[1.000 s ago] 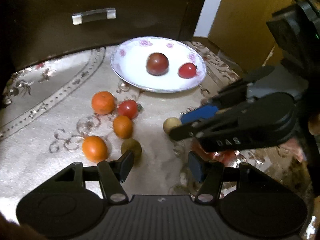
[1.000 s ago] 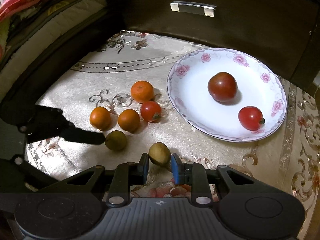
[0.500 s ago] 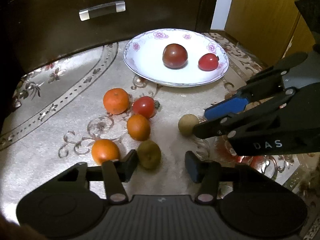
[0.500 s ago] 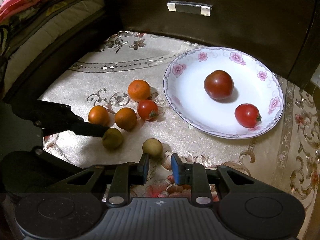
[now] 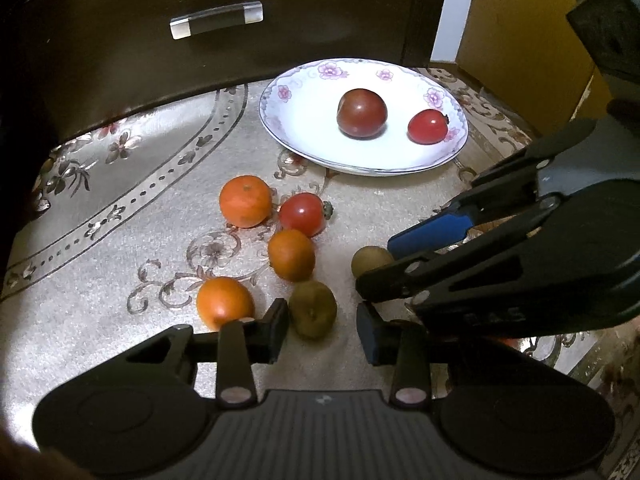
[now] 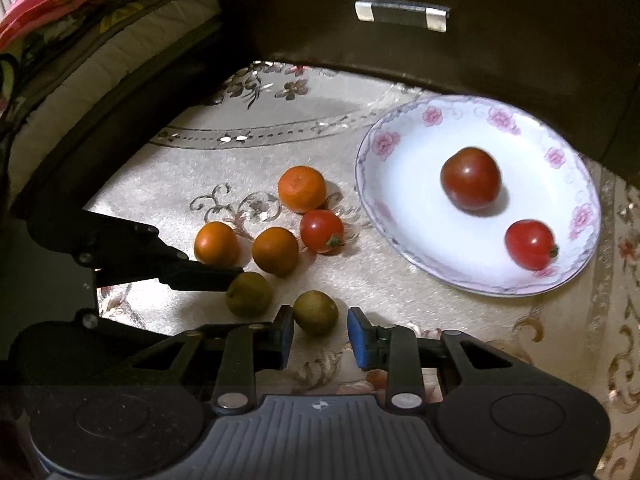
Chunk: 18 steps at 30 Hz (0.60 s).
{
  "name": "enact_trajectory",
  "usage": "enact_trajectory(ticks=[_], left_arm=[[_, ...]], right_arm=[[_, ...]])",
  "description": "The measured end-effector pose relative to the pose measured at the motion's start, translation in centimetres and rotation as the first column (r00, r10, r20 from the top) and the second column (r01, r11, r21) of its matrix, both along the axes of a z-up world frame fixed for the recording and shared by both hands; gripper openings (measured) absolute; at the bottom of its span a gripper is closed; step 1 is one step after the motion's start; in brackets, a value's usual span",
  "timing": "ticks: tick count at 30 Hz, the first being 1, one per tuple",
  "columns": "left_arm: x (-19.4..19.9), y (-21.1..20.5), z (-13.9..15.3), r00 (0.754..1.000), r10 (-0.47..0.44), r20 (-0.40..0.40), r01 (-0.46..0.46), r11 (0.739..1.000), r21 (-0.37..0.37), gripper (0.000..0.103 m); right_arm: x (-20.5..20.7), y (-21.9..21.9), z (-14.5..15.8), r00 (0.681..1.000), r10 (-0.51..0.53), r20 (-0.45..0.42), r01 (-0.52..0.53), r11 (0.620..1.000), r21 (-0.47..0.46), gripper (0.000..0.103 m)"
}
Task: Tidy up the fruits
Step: 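Grasp the olive-brown fruit with the left tool while the right tool holds the tan fruit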
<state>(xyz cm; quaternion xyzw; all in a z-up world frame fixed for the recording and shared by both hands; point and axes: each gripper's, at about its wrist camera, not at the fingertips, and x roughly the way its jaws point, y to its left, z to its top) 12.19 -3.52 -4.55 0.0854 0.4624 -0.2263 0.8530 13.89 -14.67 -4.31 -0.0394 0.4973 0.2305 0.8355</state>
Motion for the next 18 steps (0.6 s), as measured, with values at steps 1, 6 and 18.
enact_trajectory(ticks=[1, 6, 18], left_arm=[[0.1, 0.1, 0.0, 1.0, 0.005, -0.004, -0.005, 1.0, -0.005, 0.044], [0.2, 0.1, 0.0, 1.0, 0.007, -0.005, -0.007, 1.0, -0.003, 0.044], [0.7, 0.0, 0.0, 1.0, 0.016, -0.004, -0.016, 1.0, 0.026, 0.04]], right_arm=[[0.1, 0.1, -0.2, 1.0, -0.004, -0.007, 0.004, 1.0, 0.002, 0.027], [0.3, 0.7, -0.4, 1.0, -0.011, -0.005, 0.011, 1.0, -0.009, 0.022], [0.0, -1.4, -0.1, 0.998, -0.062, -0.007, 0.062, 0.997, -0.045, 0.022]])
